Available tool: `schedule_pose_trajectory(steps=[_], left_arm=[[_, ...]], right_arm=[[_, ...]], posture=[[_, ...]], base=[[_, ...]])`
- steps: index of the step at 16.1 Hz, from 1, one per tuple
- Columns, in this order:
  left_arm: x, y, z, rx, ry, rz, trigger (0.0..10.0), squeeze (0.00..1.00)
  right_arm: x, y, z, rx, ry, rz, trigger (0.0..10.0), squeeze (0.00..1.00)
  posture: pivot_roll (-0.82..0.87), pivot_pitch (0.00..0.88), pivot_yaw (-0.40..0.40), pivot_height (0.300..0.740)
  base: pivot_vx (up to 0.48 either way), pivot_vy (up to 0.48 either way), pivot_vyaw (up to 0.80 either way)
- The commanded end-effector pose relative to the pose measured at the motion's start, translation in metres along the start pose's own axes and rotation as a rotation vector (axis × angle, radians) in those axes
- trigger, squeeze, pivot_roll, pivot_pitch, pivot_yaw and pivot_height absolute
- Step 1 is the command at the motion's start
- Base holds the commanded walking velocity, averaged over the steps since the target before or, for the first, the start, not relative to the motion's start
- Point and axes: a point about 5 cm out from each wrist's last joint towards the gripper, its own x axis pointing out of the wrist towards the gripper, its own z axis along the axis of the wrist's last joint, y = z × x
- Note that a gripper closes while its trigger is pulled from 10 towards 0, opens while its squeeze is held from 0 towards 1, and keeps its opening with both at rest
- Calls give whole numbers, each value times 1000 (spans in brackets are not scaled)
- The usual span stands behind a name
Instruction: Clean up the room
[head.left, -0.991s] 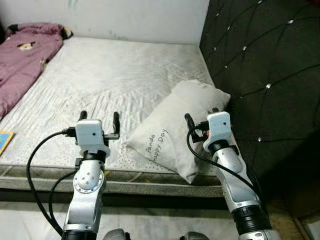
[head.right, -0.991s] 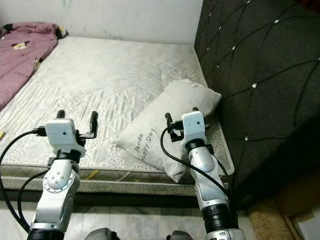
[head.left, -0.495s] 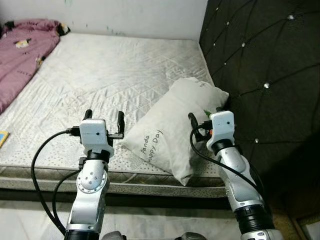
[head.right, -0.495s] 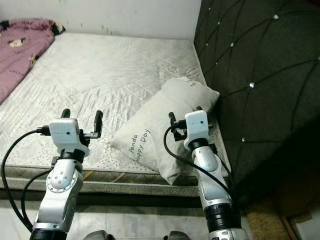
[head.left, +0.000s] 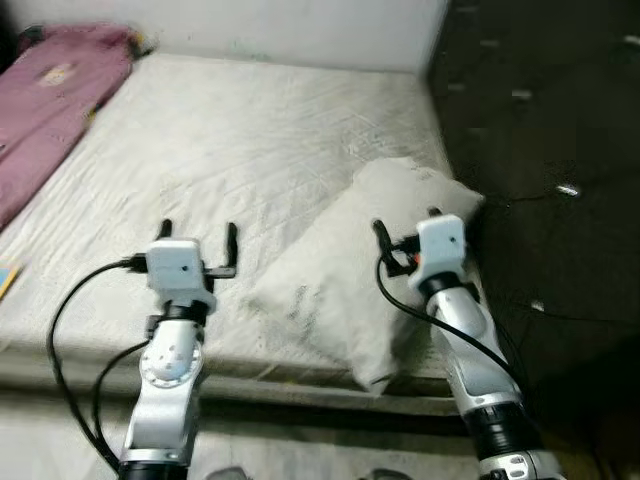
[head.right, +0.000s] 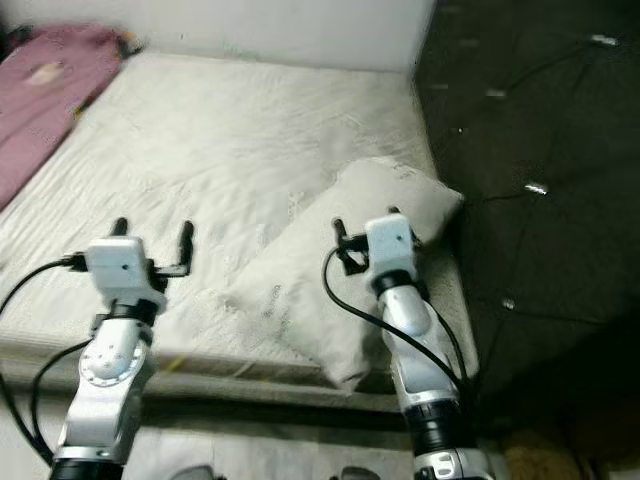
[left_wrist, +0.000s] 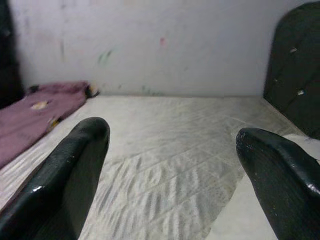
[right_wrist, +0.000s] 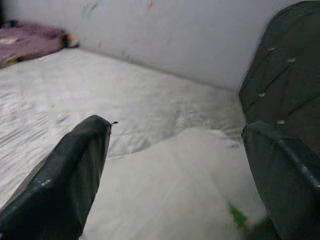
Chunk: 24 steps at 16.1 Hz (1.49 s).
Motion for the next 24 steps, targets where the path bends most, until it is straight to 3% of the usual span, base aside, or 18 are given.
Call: schedule_pose_trajectory(steps=[1,4,10,14,17,19,24], left_arm=[[1,-8,2,-14,-6,-25,10000,0],[1,-10,3,-28,-12,-37,10000,0],[1,-9,-2,-1,22,21,10000,0],[-3,4,0,-27,-8,67,10000,0],[-12,16,1,-13,4,99,10000,0],[-20,27,-5,32,60,189,10000,0],[-27,28,-9,-15,94,184,10000,0]], right_arm=[[-3,-9,-5,-10,19,-26,10000,0],[-3,-10,-5,-11,17,-28,10000,0],[-4,-11,-6,-17,18,-27,10000,0],[-4,-9,-3,11,2,-10,10000,0],[-7,-3,3,42,-16,20,10000,0],[-10,-1,-2,48,1,16,10000,0],[-10,-2,0,61,0,20,10000,0]], posture=[[-37,0,-23,740],[-38,0,-22,740],[-37,0,-25,740],[-29,0,-26,740],[-16,9,-29,740],[-8,22,-32,740],[-10,52,-39,740]], base=[[356,0,-463],[409,0,-142],[0,0,0],[0,0,0],[0,0,0],[0,0,0],[0,0,0]])
